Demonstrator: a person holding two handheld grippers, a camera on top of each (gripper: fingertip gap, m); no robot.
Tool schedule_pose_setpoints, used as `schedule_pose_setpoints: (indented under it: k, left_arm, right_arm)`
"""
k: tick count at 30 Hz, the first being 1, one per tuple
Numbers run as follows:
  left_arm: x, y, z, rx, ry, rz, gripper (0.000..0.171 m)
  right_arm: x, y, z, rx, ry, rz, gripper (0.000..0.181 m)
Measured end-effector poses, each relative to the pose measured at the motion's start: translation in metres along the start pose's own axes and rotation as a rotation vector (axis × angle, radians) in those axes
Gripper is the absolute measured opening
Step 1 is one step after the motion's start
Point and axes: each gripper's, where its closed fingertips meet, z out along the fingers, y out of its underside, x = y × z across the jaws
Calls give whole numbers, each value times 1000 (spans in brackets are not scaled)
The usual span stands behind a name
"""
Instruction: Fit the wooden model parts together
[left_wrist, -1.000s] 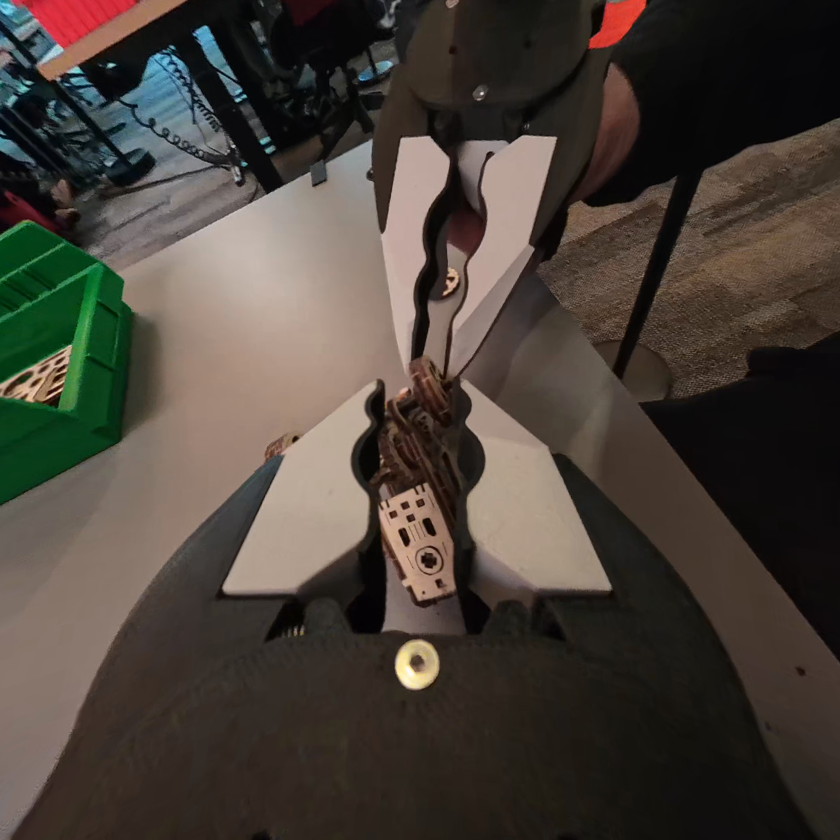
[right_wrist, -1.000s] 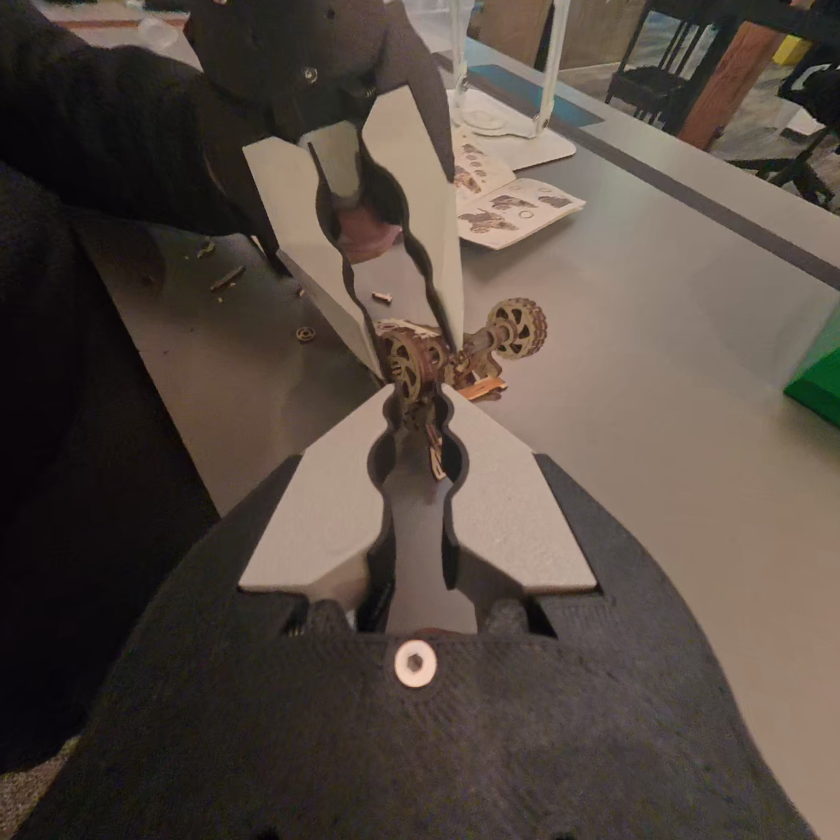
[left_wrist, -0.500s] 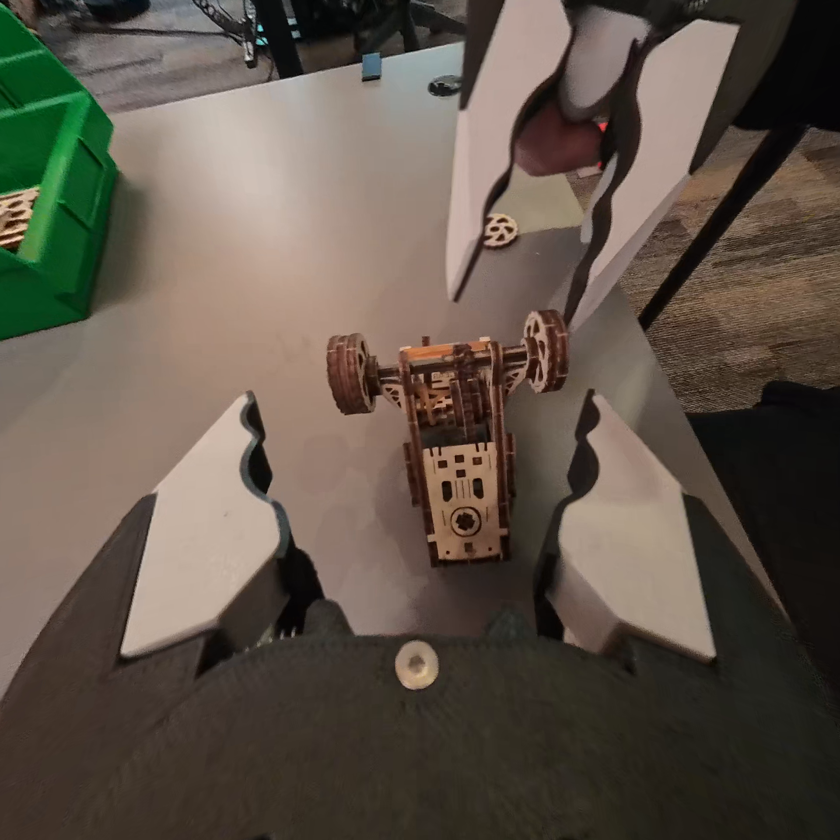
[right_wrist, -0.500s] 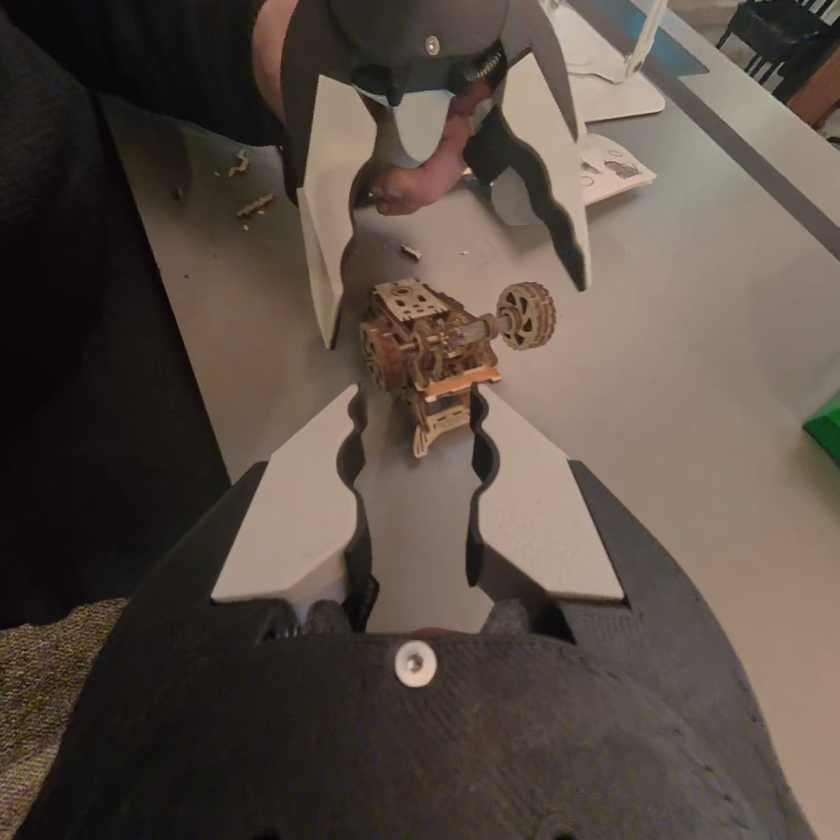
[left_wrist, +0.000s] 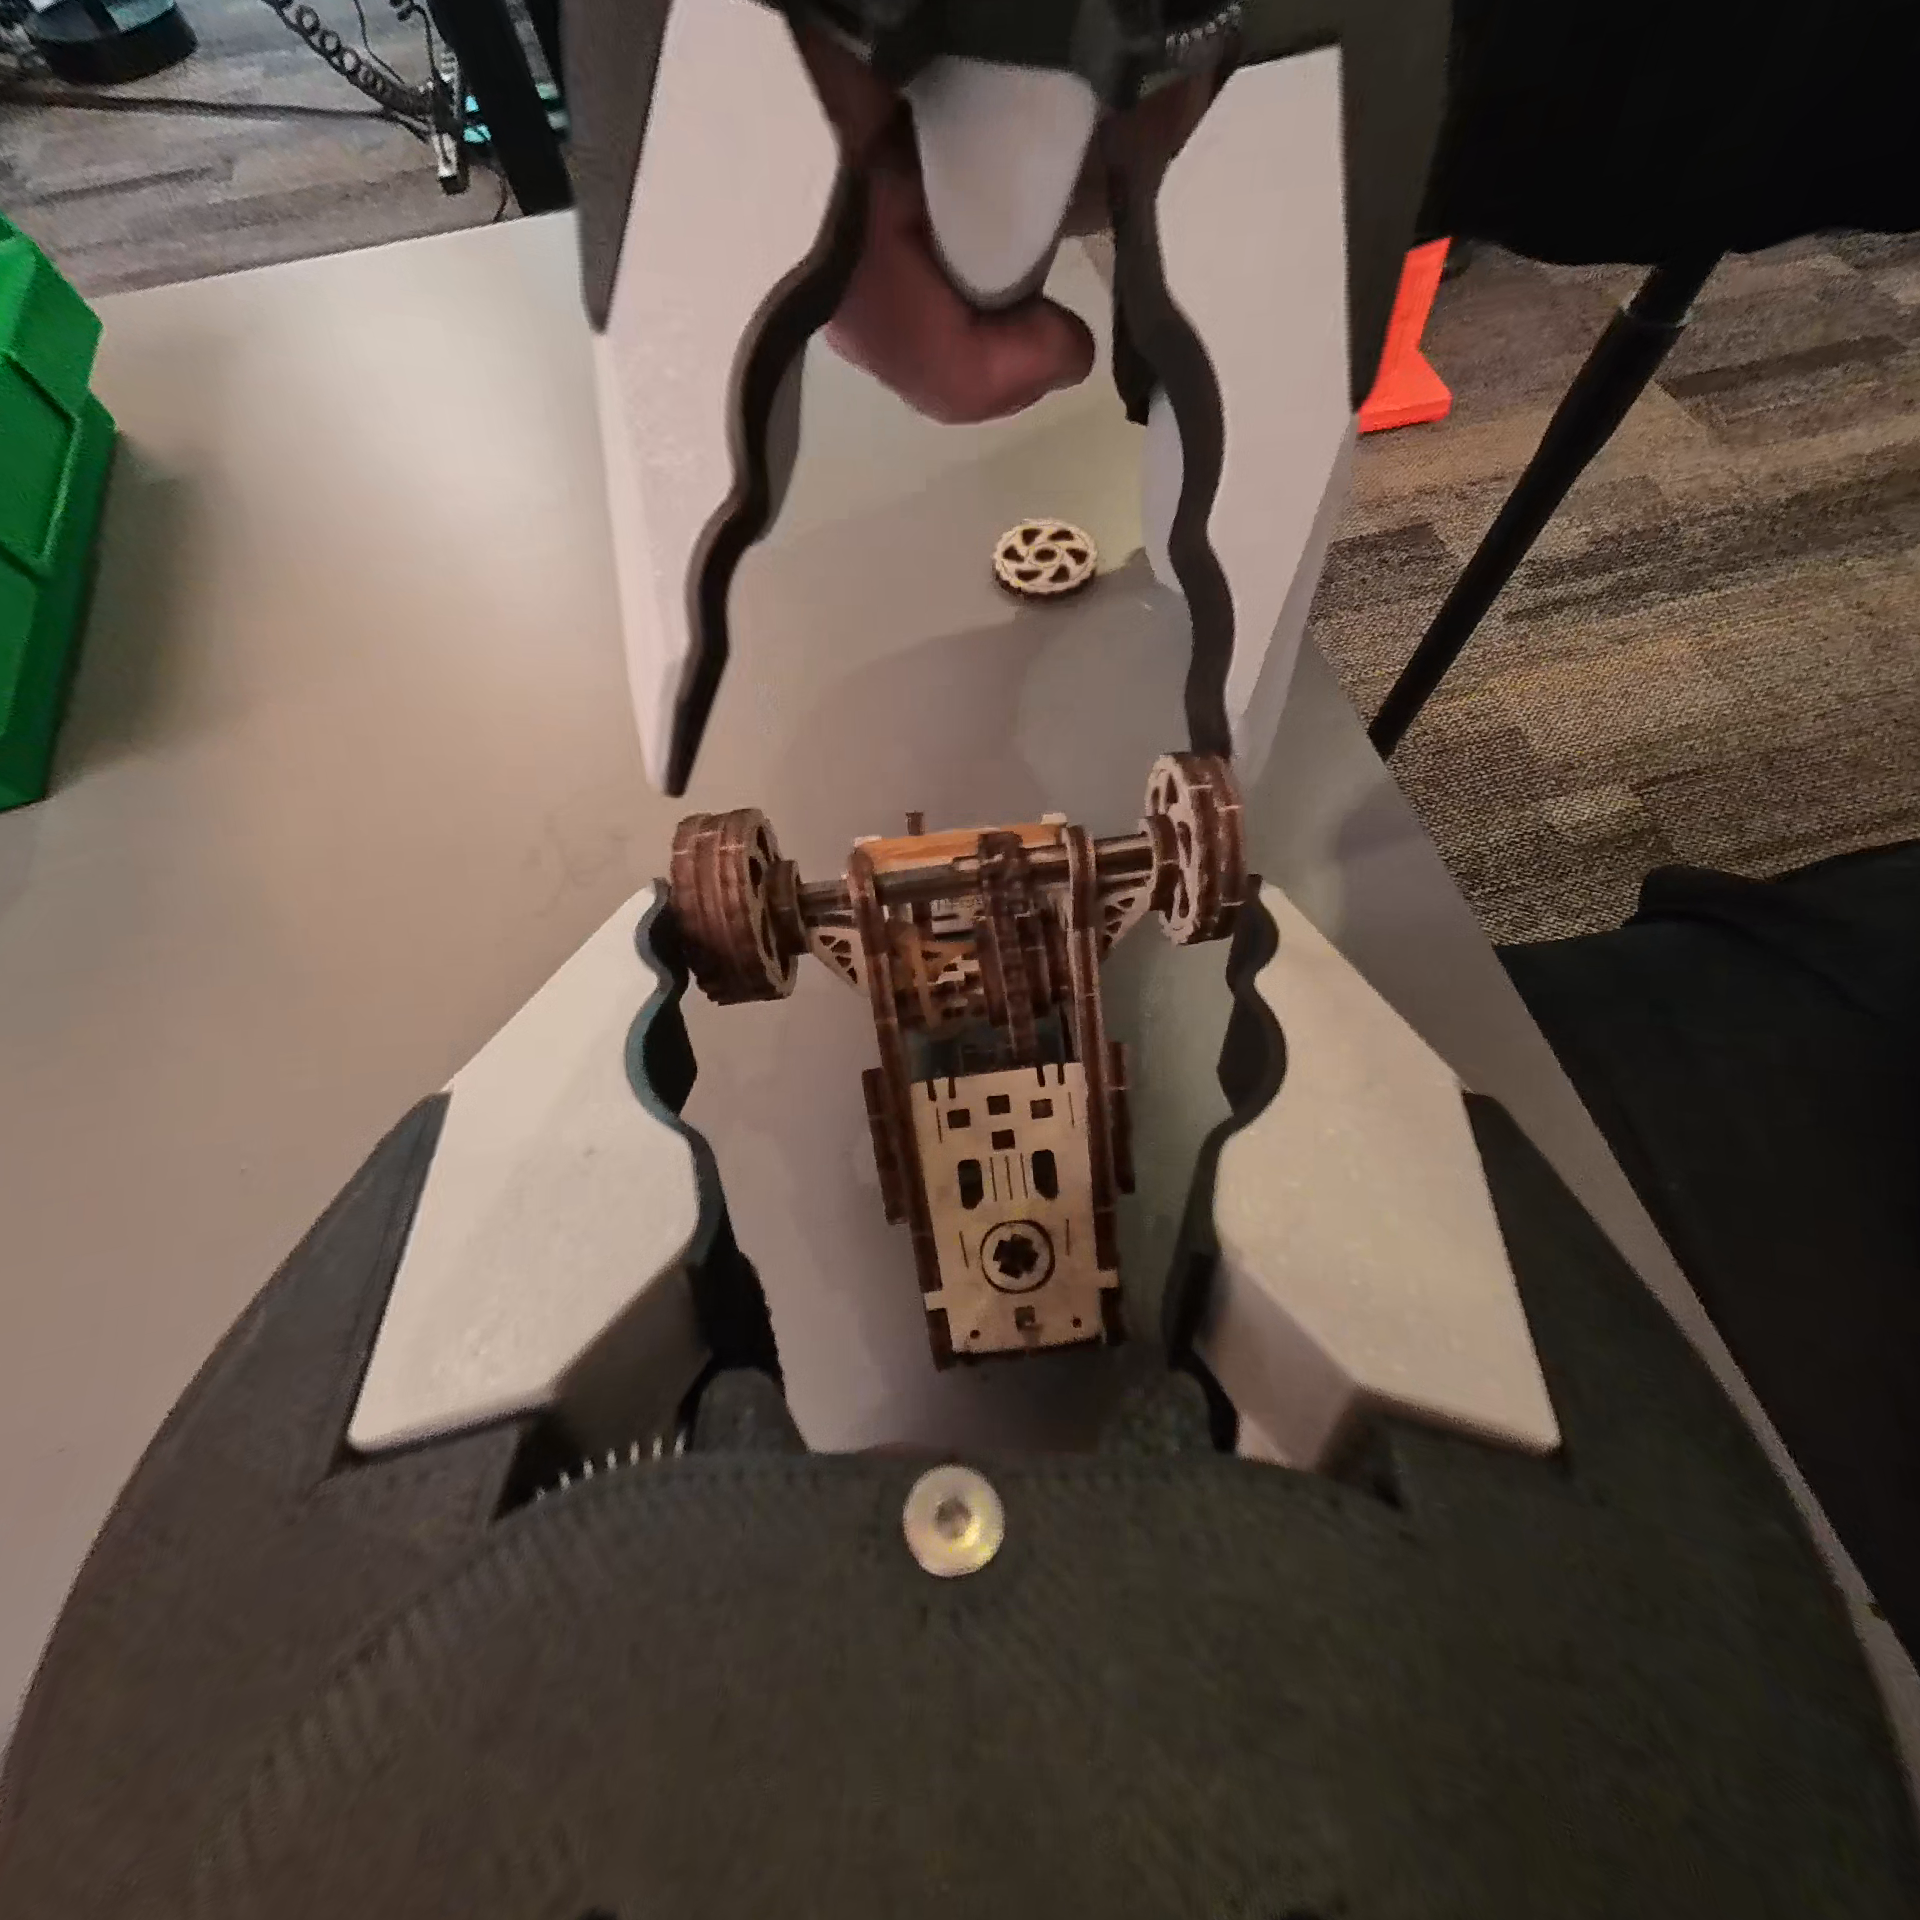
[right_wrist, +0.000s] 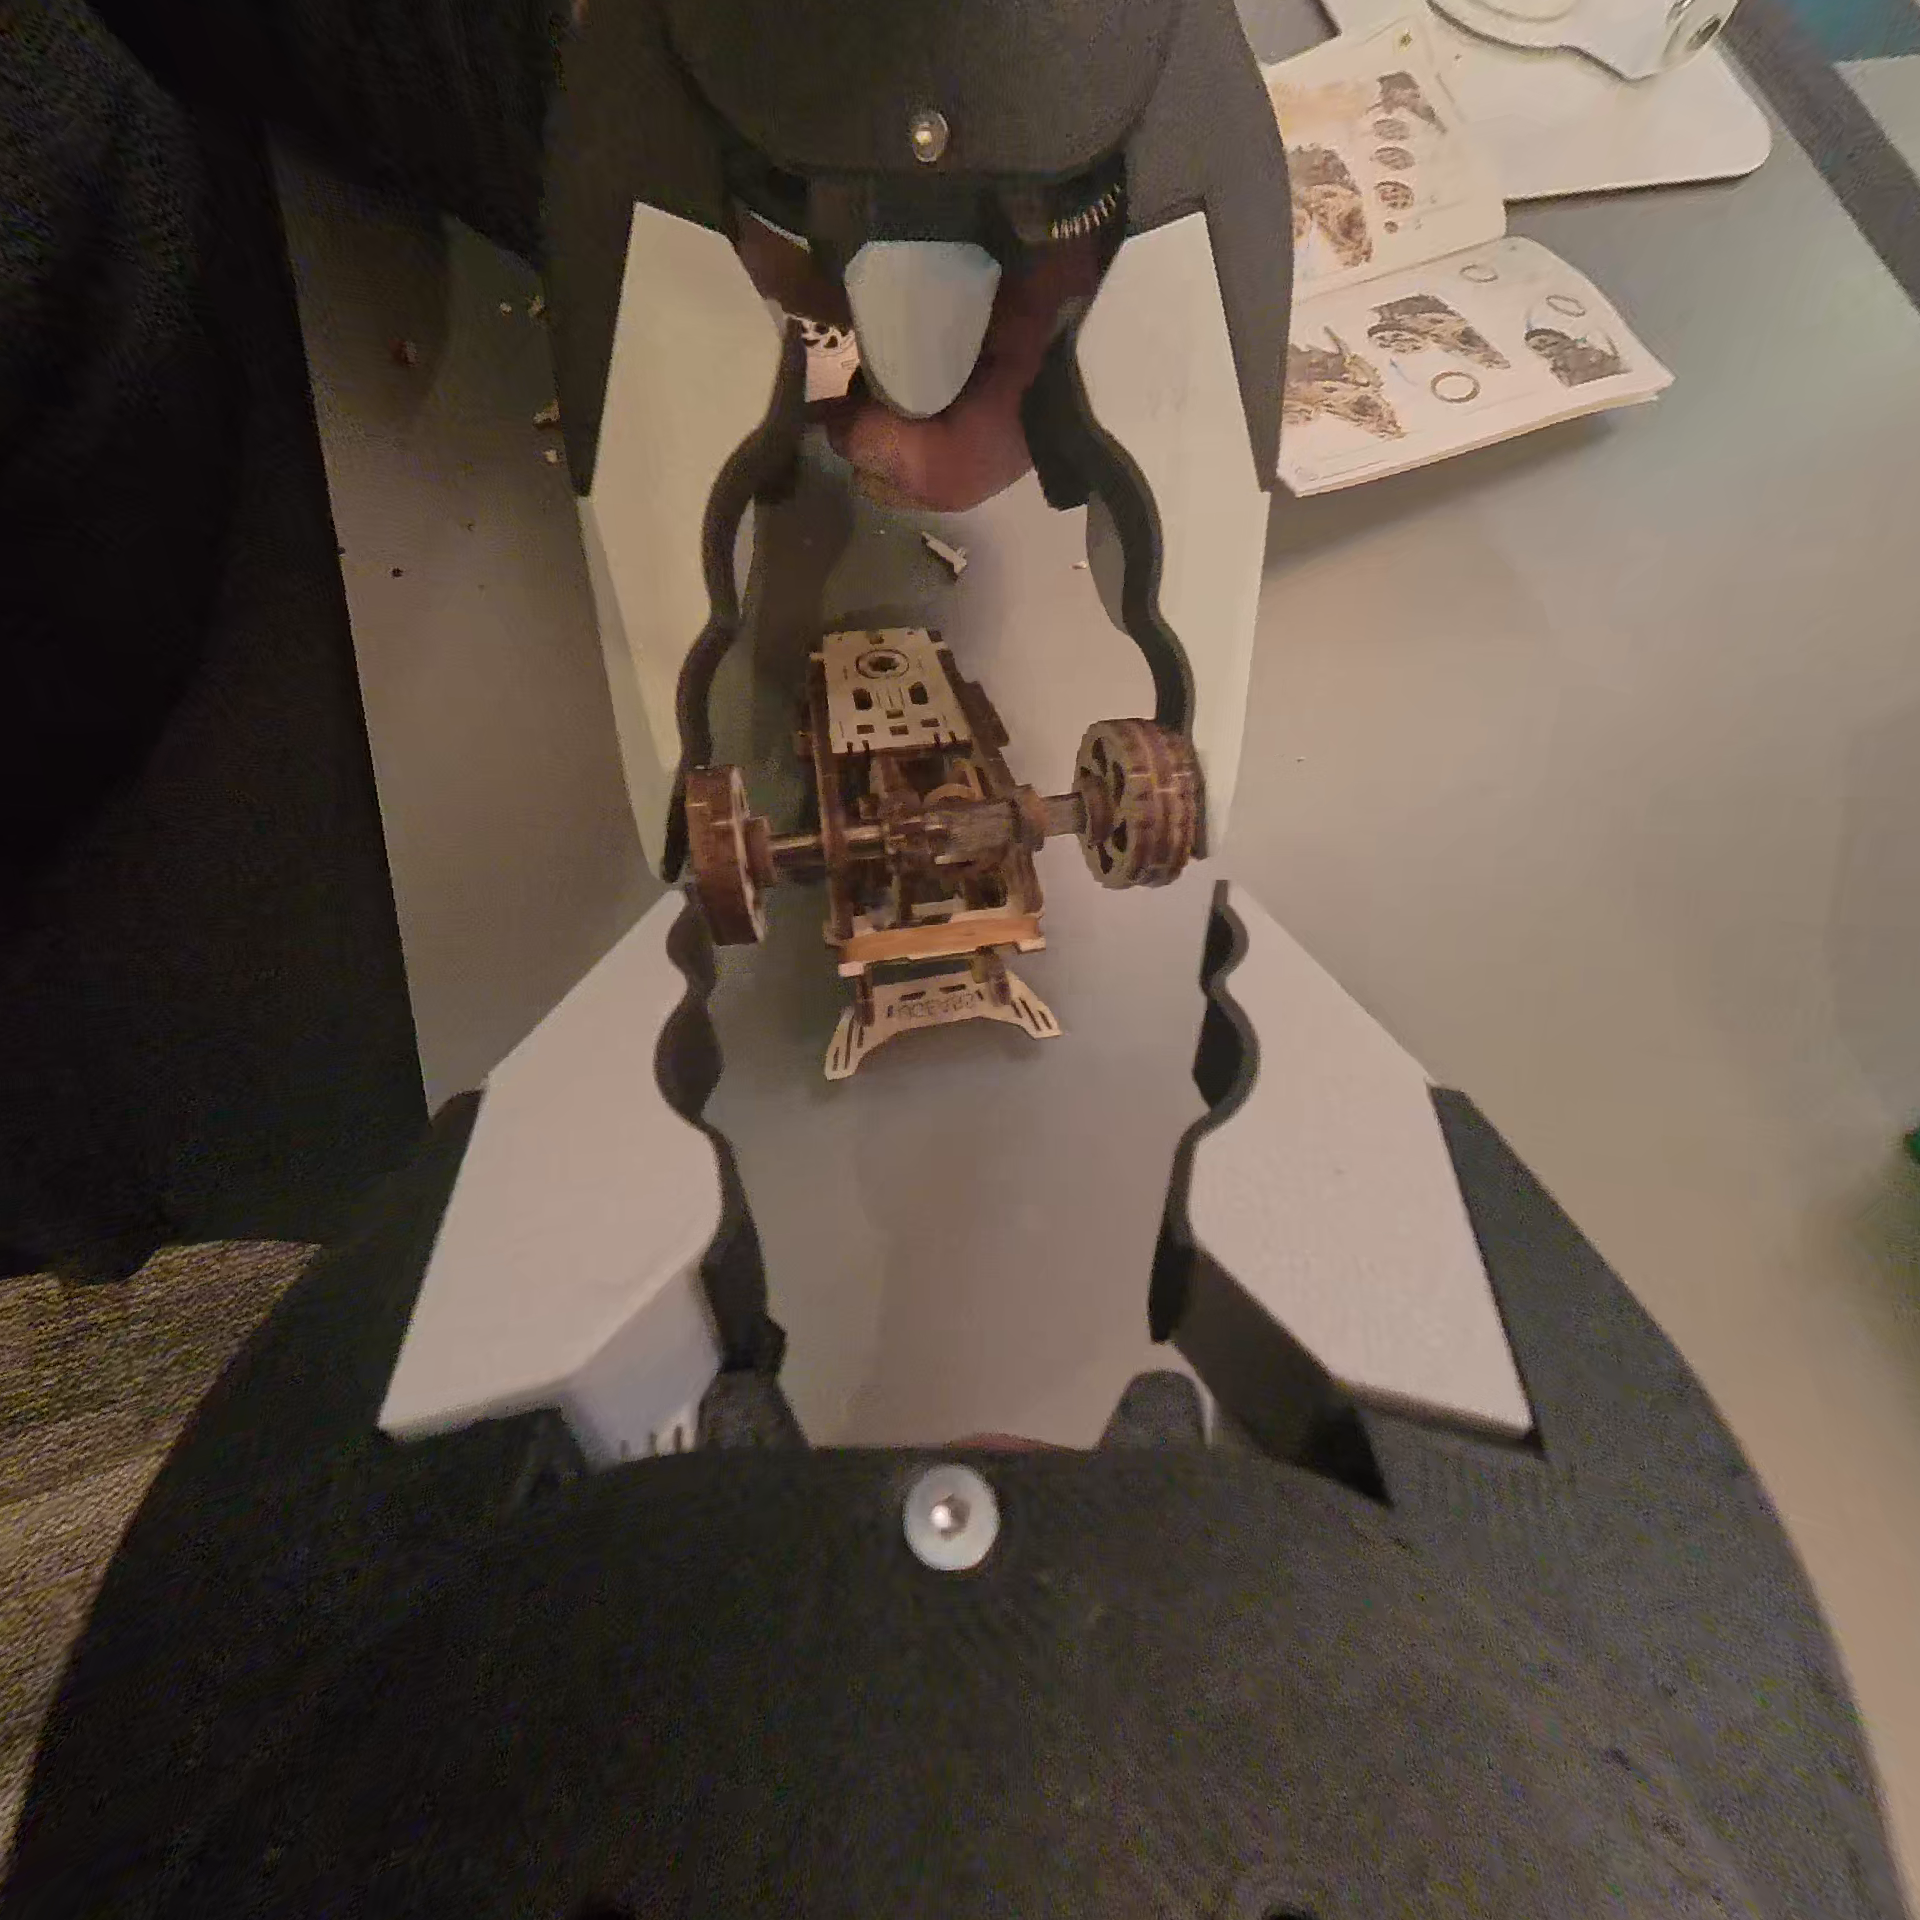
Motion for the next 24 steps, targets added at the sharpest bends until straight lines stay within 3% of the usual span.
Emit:
schedule_pose_setpoints:
  k: [4, 9, 15, 17, 24]
  left_arm:
    - [3, -1, 1, 11, 28, -13, 102]
    - [3, 0, 0, 23, 31, -13, 102]
    - [5, -1, 0, 39, 34, -18, 102]
    - [5, 1, 1, 23, 53, -51, 110]
    - [9, 5, 1, 25, 86, -28, 104]
  right_arm:
    - [0, -1, 4, 11, -59, 10, 102]
    - [-7, -4, 6, 35, -133, -1, 92]
    - [-8, -3, 6, 41, -111, -10, 91]
    - [-9, -2, 8, 35, -101, -28, 91]
    - [-11, -6, 8, 50, -91, -38, 91]
